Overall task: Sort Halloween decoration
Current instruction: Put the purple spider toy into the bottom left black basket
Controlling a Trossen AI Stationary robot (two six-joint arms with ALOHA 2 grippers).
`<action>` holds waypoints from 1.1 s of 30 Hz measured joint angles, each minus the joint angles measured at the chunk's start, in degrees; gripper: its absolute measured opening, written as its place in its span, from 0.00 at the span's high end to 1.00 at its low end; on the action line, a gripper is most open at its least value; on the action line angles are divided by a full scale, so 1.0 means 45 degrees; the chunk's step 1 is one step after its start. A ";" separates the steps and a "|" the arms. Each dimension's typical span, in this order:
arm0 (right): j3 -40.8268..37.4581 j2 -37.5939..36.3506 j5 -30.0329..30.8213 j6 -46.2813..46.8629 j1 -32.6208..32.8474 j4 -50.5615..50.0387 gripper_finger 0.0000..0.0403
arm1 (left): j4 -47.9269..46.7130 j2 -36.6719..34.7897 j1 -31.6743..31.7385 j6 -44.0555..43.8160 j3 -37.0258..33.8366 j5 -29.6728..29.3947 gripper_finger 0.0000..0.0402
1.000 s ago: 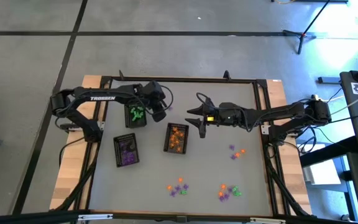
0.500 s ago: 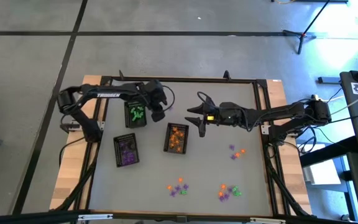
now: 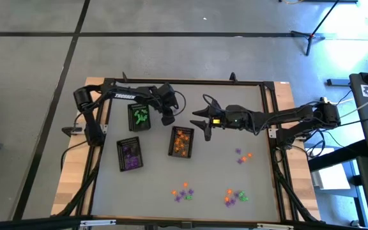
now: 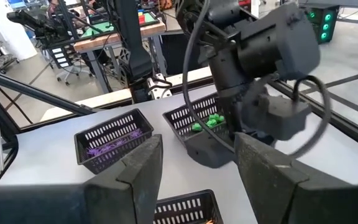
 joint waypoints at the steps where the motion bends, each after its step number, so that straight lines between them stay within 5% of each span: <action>1: 0.0000 0.0000 0.0005 0.0000 0.0000 -0.0005 0.51 | -0.0022 0.0123 -0.0051 -0.0011 0.0182 -0.0031 0.73; 15: 0.0000 0.0000 -0.0024 -0.0015 0.0000 -0.0160 0.51 | -0.1899 0.2244 -0.0455 -0.0026 0.2068 -0.1424 0.74; 24: 0.0000 0.0000 -0.0029 -0.0015 0.0000 -0.0209 0.51 | -0.2293 0.2010 -0.0573 -0.0023 0.2418 -0.1504 0.98; 33: 0.0000 0.0000 -0.0034 -0.0019 0.0000 -0.0564 0.51 | -0.5343 0.1246 -0.1143 0.0245 0.4195 -0.3202 1.00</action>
